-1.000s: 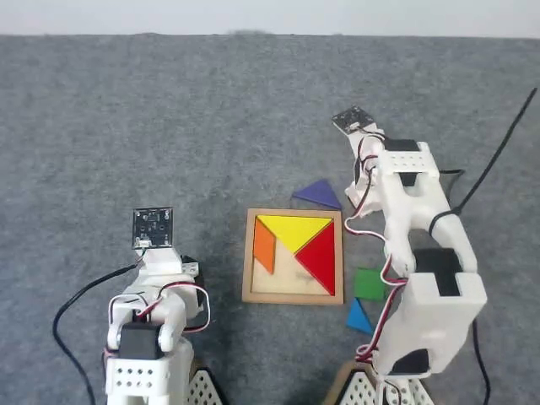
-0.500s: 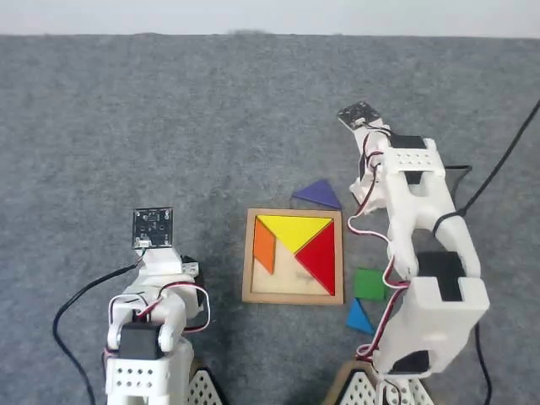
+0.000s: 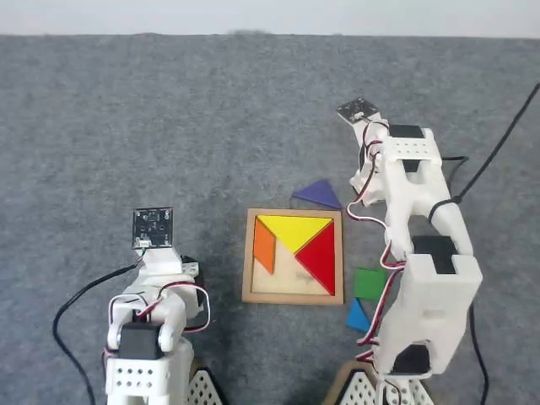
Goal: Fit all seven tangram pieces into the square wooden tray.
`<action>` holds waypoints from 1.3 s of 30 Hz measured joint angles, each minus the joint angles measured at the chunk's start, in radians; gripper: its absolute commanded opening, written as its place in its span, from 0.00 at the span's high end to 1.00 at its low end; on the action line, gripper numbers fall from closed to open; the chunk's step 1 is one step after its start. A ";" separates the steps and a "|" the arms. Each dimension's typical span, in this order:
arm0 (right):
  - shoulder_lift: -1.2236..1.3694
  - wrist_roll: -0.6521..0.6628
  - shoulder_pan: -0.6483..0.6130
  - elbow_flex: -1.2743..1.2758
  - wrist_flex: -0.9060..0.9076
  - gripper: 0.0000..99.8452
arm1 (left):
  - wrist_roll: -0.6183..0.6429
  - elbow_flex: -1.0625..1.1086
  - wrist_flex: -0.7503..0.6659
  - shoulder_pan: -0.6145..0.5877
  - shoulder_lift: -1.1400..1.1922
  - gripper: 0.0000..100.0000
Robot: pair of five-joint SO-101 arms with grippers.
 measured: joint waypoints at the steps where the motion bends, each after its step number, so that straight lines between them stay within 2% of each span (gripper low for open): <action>1: 0.000 0.000 0.000 0.000 0.000 0.88 | 0.000 0.000 0.000 0.000 0.000 0.99; 4: 0.000 0.002 0.008 -0.003 0.025 0.95 | 0.000 0.000 0.000 0.000 0.000 0.99; 11: 0.009 0.000 -0.034 0.017 0.097 0.96 | 0.000 0.000 0.000 0.000 0.000 0.99; 20: -0.275 -0.064 -0.192 0.397 -0.002 0.95 | 0.000 0.000 0.000 0.000 0.000 0.99; 23: -0.408 -0.121 -0.219 0.511 0.005 0.91 | 0.000 0.000 0.000 0.000 0.000 0.99; 28: -0.569 -0.201 -0.229 0.532 0.006 0.79 | 0.000 0.000 0.000 0.000 0.000 0.99; 34: -0.565 -0.210 -0.279 0.534 -0.049 0.76 | 0.000 0.000 0.000 0.000 0.000 0.99; 39: -0.422 -0.169 -0.273 0.534 -0.115 0.76 | 0.000 0.000 0.000 0.000 0.000 0.99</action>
